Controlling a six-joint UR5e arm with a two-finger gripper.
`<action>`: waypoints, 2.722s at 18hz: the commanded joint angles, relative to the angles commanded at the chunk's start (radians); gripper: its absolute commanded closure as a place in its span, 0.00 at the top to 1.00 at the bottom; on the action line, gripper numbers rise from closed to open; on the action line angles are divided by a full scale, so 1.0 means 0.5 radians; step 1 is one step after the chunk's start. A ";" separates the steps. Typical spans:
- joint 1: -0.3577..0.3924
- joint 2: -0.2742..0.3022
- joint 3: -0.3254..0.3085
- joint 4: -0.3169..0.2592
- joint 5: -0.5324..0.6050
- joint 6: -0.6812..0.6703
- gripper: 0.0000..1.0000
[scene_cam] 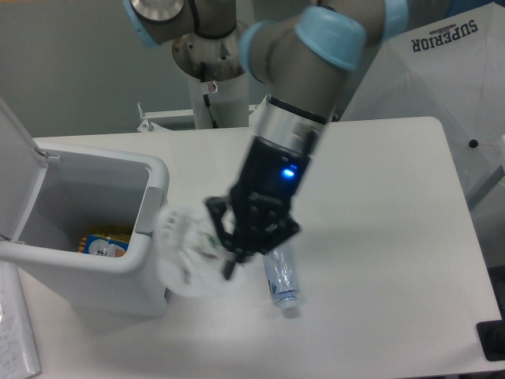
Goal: Place the trash in the trash can
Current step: 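Lift the tissue and carry it over the white trash bin, then open the gripper to drop the tissue into the bin, then move the gripper back over the clear plastic bottle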
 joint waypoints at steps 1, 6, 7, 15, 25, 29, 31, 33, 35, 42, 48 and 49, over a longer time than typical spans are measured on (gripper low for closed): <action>-0.034 0.019 -0.031 0.000 0.000 0.000 0.00; -0.111 0.153 -0.202 0.003 0.000 0.009 0.00; -0.138 0.169 -0.230 0.003 0.000 0.015 0.02; -0.218 0.145 -0.285 0.009 0.006 0.074 0.74; -0.080 0.141 -0.218 0.009 0.006 0.132 1.00; 0.070 0.077 -0.151 0.012 0.003 0.178 1.00; 0.125 0.001 -0.123 0.012 0.003 0.236 1.00; 0.138 -0.134 -0.059 0.012 0.009 0.282 1.00; 0.153 -0.263 0.021 0.009 0.015 0.279 1.00; 0.303 -0.472 0.107 0.006 0.021 0.359 1.00; 0.365 -0.564 0.104 -0.034 0.070 0.580 1.00; 0.368 -0.588 0.113 -0.076 0.113 0.604 1.00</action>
